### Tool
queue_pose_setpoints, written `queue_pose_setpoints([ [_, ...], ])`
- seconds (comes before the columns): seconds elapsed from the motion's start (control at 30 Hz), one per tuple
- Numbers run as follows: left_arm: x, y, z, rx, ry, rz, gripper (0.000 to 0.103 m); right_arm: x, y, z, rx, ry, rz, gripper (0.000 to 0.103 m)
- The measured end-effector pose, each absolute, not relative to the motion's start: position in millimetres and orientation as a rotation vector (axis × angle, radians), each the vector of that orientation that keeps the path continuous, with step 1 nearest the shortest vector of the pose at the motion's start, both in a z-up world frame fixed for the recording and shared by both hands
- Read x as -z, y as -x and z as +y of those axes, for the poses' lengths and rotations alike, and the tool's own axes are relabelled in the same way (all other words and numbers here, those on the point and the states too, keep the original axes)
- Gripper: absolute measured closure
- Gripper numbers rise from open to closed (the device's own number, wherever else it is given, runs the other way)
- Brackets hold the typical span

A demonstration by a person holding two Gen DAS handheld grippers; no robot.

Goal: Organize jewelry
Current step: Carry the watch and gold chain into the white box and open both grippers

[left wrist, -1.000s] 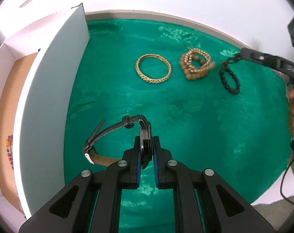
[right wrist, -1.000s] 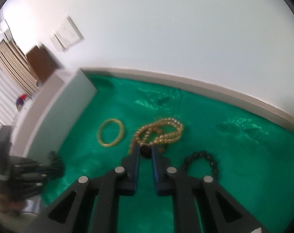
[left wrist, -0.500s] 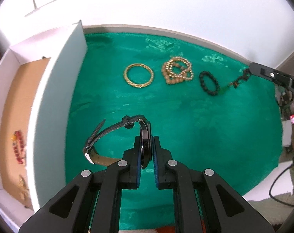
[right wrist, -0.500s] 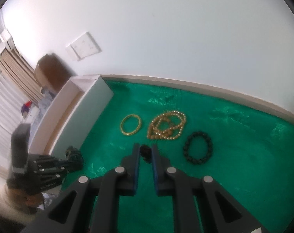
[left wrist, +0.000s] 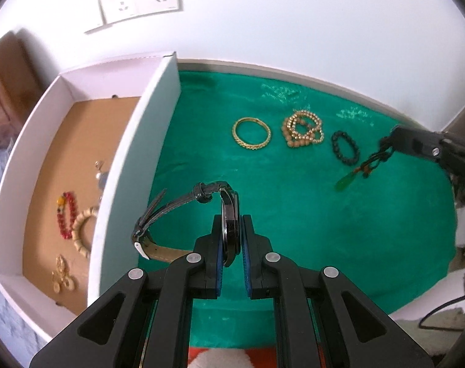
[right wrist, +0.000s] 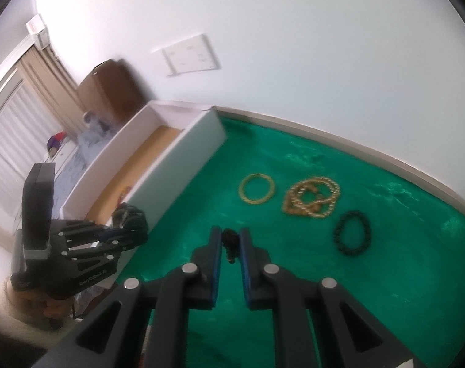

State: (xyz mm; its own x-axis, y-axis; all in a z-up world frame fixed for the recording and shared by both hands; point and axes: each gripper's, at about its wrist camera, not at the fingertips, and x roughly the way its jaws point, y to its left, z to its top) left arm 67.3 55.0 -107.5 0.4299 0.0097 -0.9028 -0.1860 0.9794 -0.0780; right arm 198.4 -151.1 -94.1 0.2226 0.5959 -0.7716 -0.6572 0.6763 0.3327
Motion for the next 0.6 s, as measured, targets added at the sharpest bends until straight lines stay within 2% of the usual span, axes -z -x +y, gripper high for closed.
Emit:
queue_pose_setpoints([
  [0.3, 70.4, -15.3, 97.5, -0.185, 0.337, 1.065, 0.094, 70.7, -161.4, -77.8, -1.077, 0.156, 0.995, 0.091],
  [0.6, 61.7, 40.4, 196.7, -0.462, 0.474, 1.019, 0.094, 35.7, -131.5, 23.1, -1.325, 0.224, 0.914, 0.091],
])
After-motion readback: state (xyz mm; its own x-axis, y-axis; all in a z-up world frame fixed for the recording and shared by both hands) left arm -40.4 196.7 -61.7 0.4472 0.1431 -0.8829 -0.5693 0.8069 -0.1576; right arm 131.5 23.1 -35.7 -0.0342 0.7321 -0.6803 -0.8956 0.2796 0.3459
